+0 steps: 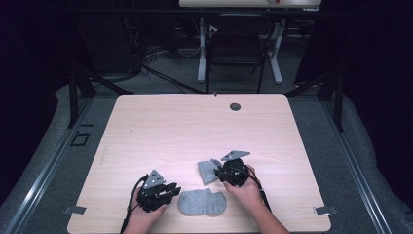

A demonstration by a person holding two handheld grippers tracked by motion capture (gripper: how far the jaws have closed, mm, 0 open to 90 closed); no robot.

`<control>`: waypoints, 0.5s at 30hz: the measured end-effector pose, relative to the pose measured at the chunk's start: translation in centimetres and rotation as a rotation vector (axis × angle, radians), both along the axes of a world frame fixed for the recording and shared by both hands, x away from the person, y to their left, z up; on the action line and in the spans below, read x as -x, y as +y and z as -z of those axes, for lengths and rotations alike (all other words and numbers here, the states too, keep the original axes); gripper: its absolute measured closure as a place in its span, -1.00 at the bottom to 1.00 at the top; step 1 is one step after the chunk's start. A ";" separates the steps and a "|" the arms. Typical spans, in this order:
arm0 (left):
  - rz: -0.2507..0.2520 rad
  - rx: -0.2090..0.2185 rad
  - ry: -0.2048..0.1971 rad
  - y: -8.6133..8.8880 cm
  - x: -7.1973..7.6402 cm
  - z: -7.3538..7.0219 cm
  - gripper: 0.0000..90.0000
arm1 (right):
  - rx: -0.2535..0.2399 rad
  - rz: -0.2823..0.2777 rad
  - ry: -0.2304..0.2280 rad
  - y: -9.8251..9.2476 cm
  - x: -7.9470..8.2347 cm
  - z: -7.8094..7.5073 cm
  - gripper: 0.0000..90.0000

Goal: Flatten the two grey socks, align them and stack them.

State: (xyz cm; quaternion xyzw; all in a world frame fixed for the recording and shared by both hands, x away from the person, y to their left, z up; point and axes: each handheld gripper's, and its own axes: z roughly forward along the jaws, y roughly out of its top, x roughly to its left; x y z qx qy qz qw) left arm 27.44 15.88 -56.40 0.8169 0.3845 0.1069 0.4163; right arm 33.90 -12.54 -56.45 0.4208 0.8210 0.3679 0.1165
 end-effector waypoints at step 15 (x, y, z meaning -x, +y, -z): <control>-0.010 -0.002 -0.007 0.1 -0.1 0.1 0.63 | -0.012 0.012 -0.034 -0.2 1.0 -1.4 0.90</control>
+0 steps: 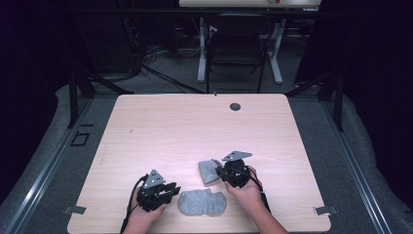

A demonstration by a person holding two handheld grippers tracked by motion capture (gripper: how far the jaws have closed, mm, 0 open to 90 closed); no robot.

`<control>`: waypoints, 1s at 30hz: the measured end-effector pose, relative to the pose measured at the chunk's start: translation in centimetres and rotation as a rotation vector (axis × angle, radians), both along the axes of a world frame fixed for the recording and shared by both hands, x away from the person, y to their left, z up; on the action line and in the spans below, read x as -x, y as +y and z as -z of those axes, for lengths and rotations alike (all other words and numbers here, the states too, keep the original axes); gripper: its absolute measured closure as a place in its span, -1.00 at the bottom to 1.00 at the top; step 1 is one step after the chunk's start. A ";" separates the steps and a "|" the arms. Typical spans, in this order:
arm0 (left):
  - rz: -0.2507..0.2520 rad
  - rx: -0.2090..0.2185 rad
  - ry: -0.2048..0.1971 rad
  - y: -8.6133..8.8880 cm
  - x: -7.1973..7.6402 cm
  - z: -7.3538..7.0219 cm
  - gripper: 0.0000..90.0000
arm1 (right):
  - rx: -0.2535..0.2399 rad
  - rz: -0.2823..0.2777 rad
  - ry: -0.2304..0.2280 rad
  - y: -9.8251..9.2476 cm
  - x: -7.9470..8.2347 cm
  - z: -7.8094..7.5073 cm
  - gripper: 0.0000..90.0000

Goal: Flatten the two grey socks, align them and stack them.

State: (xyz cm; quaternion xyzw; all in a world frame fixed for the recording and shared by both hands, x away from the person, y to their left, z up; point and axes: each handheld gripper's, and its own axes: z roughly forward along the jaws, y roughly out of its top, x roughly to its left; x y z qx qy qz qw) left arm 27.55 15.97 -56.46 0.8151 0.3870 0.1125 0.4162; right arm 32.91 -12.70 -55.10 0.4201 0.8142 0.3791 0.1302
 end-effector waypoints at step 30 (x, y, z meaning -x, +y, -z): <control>-0.029 0.009 -0.003 0.9 -0.5 -0.1 0.63 | -0.012 0.025 0.052 0.9 -1.4 0.7 0.63</control>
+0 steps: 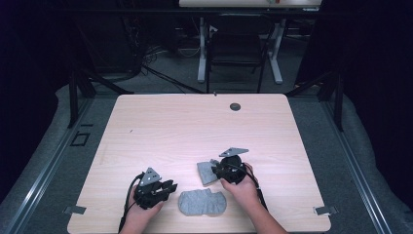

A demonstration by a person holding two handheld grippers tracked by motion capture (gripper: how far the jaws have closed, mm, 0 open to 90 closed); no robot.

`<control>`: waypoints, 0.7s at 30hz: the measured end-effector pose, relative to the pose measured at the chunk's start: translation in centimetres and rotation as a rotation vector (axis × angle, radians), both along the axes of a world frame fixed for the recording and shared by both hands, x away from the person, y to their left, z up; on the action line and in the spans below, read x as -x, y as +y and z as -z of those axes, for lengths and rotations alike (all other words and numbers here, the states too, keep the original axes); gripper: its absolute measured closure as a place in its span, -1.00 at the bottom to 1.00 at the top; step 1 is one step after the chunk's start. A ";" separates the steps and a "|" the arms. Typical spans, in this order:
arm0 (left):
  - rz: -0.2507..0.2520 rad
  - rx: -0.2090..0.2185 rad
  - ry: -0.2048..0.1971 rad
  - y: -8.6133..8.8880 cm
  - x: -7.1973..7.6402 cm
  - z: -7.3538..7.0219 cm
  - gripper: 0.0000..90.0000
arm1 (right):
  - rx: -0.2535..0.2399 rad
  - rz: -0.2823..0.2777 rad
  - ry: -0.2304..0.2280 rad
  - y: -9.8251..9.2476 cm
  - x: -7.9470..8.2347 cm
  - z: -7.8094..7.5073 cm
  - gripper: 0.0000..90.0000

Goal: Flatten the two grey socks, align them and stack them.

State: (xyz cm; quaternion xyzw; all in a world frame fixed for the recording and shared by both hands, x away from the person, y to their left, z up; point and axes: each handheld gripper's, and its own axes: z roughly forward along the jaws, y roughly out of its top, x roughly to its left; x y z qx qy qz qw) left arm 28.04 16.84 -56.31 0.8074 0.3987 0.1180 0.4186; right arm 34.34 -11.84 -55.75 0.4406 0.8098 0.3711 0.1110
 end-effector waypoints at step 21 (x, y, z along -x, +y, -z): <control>0.014 -0.001 -0.002 -0.6 0.0 0.1 0.59 | 0.028 -0.053 -0.080 3.5 2.5 -3.6 0.92</control>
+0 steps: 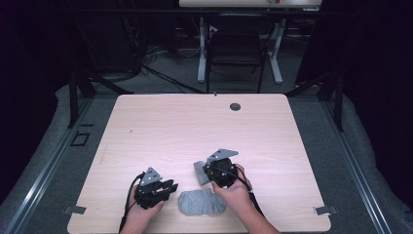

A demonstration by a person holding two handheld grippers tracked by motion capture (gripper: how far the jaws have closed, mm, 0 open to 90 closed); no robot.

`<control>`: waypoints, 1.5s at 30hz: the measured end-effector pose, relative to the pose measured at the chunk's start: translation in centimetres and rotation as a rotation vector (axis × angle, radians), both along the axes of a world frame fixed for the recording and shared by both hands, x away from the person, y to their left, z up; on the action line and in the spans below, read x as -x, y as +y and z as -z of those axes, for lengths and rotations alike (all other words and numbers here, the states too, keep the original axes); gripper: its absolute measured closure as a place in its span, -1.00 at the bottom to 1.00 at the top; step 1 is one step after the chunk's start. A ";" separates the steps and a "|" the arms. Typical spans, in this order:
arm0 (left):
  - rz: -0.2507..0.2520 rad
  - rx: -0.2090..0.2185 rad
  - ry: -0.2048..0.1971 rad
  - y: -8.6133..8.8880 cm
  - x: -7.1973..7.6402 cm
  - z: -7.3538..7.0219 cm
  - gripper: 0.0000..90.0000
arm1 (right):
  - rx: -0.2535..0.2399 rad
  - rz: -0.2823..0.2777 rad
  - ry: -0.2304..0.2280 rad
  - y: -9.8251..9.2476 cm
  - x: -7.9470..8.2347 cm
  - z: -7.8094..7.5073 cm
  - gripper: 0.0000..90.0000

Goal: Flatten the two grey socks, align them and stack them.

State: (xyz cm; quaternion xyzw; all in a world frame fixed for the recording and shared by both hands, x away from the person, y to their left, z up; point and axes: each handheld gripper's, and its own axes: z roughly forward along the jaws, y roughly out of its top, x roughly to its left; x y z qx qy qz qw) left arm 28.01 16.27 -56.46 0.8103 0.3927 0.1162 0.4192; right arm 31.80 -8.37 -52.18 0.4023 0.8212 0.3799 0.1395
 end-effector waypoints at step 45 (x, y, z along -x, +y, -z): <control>-0.034 0.011 -0.008 0.9 -0.4 -0.3 0.56 | 0.027 -0.031 0.033 0.3 -2.4 3.7 0.90</control>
